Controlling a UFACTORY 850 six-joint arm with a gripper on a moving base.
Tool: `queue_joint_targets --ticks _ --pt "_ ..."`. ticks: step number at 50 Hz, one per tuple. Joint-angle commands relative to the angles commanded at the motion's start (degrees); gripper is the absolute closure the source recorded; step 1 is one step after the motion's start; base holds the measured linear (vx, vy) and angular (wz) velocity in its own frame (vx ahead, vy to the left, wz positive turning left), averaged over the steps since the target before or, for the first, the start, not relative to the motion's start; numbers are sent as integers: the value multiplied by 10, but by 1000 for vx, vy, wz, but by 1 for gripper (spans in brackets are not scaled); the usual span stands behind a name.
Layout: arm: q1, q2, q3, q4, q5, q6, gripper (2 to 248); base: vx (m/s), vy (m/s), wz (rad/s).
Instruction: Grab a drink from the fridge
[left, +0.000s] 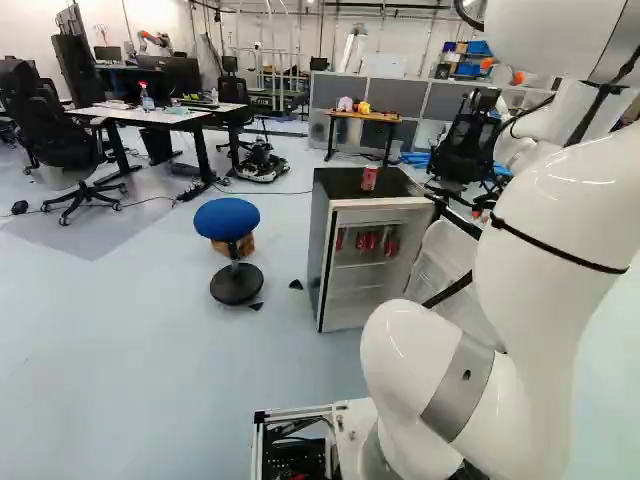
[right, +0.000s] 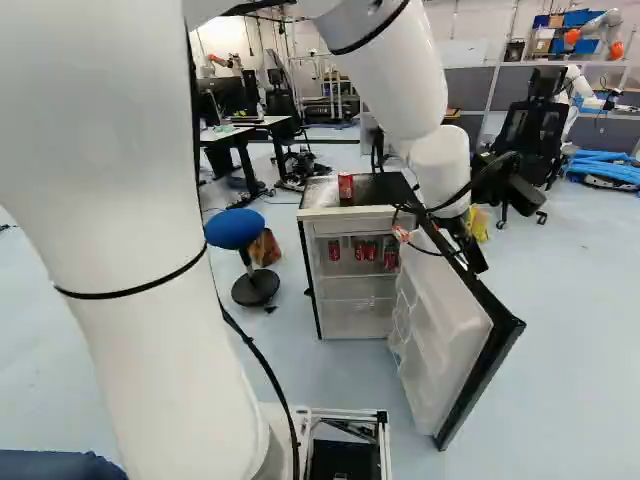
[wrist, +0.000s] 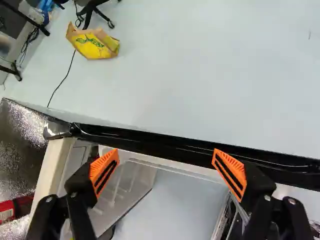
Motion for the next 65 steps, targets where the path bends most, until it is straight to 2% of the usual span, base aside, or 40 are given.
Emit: queue_joint_targets --ticks 21,36,65 --pt "-18 -41 -47 0 0 0 3 0 0 0" --pt "-24 -33 -41 0 0 0 3 0 0 0" --pt "-24 6 -35 0 0 0 3 0 0 0"
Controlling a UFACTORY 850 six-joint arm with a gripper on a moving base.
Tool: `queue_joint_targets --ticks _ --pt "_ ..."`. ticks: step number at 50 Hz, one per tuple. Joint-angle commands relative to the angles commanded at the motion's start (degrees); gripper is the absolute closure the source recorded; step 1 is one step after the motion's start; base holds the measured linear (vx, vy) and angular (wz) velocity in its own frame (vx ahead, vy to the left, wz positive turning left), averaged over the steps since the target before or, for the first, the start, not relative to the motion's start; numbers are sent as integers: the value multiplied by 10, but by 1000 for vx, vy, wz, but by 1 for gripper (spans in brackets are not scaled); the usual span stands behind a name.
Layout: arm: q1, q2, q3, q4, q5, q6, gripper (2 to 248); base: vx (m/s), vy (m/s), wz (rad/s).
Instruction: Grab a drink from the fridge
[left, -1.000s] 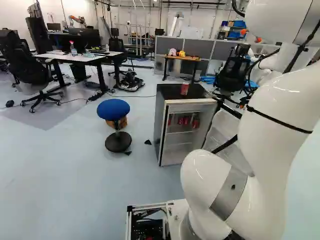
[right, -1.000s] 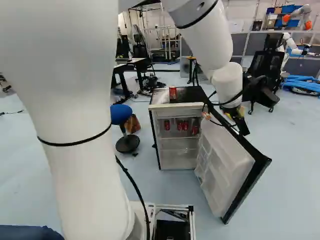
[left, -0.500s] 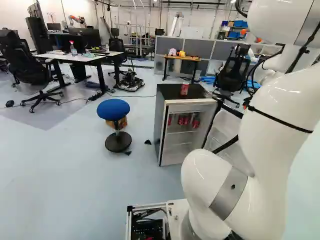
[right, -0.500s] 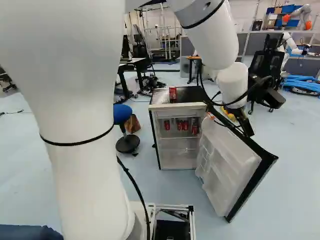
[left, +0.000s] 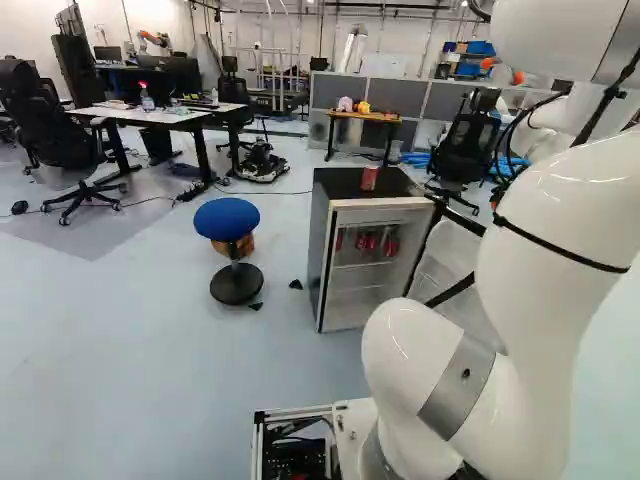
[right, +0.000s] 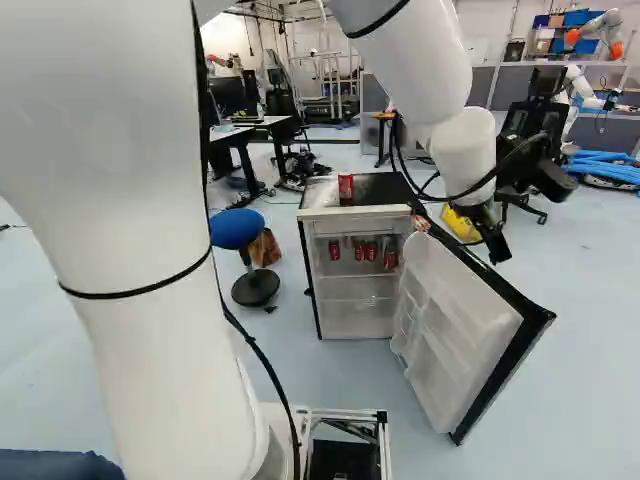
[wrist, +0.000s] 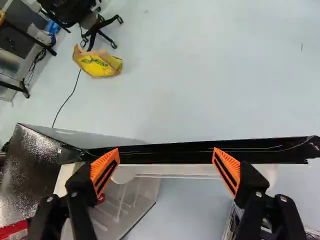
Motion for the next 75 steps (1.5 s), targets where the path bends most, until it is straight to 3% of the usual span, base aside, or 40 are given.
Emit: queue_joint_targets --ticks 30,75 --pt "-10 -50 -58 -14 -5 0 3 0 0 0" --pt "-14 -172 -209 -174 -151 0 3 0 0 0"
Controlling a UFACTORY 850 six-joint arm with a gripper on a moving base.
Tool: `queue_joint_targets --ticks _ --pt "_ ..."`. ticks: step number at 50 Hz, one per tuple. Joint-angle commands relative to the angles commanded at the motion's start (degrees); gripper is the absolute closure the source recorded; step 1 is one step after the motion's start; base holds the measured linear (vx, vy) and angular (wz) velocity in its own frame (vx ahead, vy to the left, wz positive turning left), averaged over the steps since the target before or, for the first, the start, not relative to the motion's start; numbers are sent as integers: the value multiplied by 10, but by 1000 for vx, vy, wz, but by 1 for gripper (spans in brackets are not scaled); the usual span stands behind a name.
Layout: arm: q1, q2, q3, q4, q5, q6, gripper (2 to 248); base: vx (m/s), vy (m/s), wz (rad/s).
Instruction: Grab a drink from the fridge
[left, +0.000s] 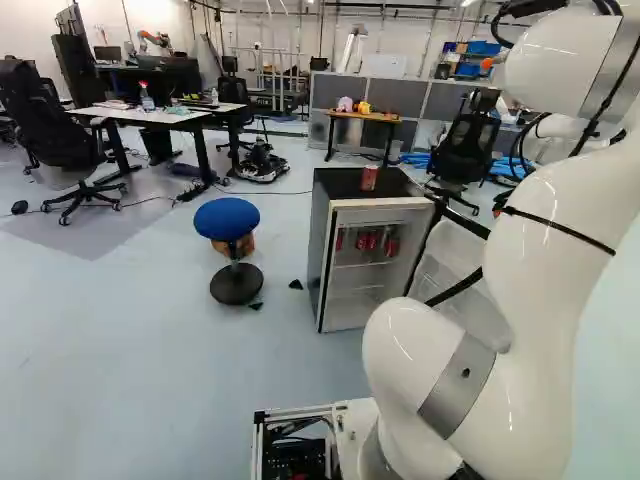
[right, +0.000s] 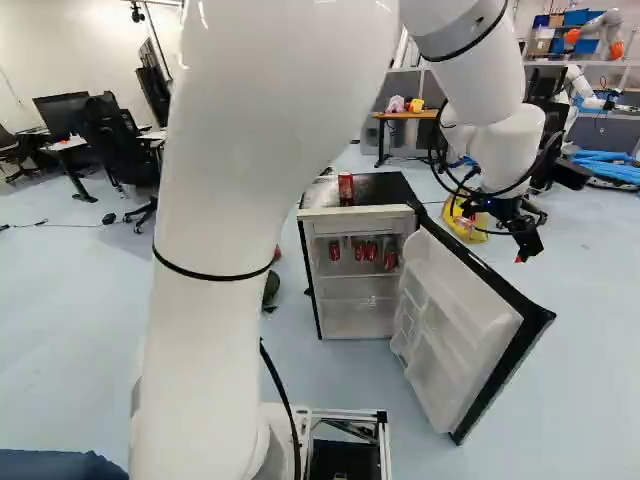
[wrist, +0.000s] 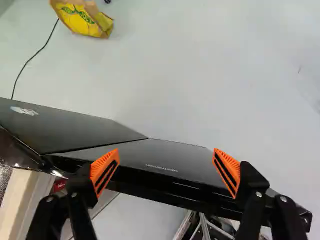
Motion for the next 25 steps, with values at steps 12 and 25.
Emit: queue_joint_targets --ticks 12,25 --pt "3 -34 -44 -1 -18 0 3 0 0 0" --pt "5 -71 -76 -1 -27 0 3 0 0 0"
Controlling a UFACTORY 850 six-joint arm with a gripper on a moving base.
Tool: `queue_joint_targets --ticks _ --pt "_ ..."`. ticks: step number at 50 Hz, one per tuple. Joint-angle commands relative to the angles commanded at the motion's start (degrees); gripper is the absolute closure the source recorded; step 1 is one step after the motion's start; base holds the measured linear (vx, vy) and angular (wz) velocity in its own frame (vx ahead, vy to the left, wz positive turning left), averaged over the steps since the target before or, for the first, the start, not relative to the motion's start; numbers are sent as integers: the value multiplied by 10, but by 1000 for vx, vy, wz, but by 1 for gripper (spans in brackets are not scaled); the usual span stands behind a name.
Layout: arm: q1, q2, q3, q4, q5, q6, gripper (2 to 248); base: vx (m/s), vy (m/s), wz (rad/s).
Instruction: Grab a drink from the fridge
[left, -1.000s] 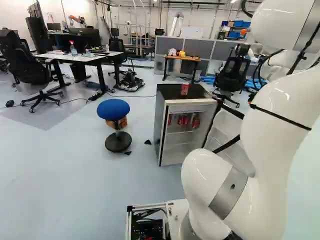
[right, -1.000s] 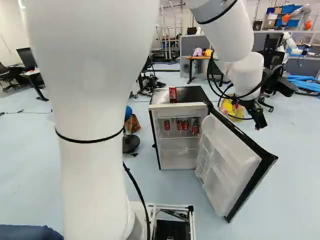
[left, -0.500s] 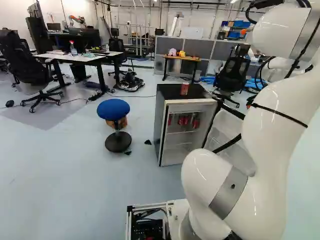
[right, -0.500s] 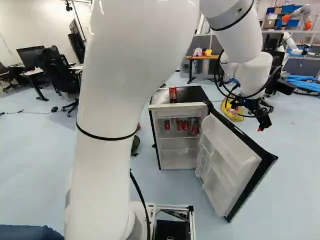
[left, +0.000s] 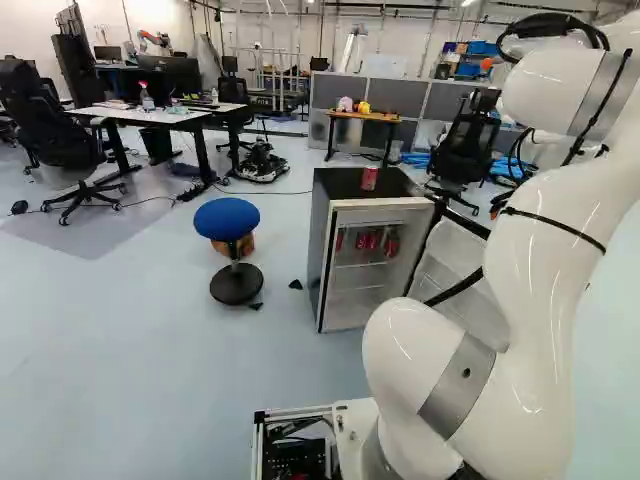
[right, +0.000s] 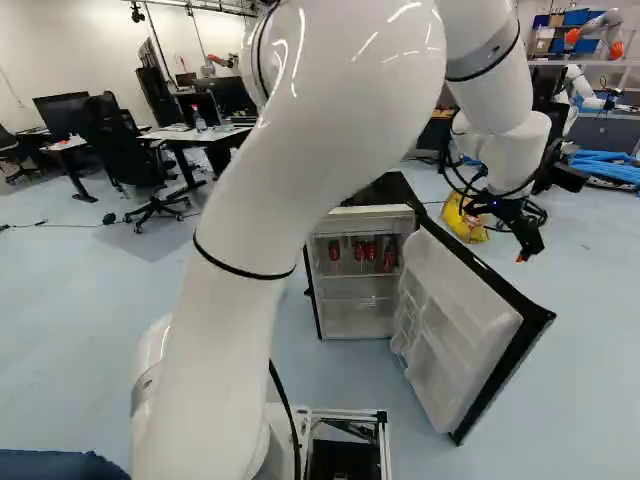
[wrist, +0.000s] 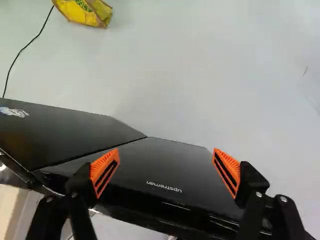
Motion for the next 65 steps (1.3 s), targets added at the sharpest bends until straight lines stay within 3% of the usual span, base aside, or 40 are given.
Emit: queue_joint_targets --ticks 30,65 --pt "0 -36 -11 0 -21 0 3 0 0 0" --pt "-14 9 56 0 -42 0 3 0 0 0"
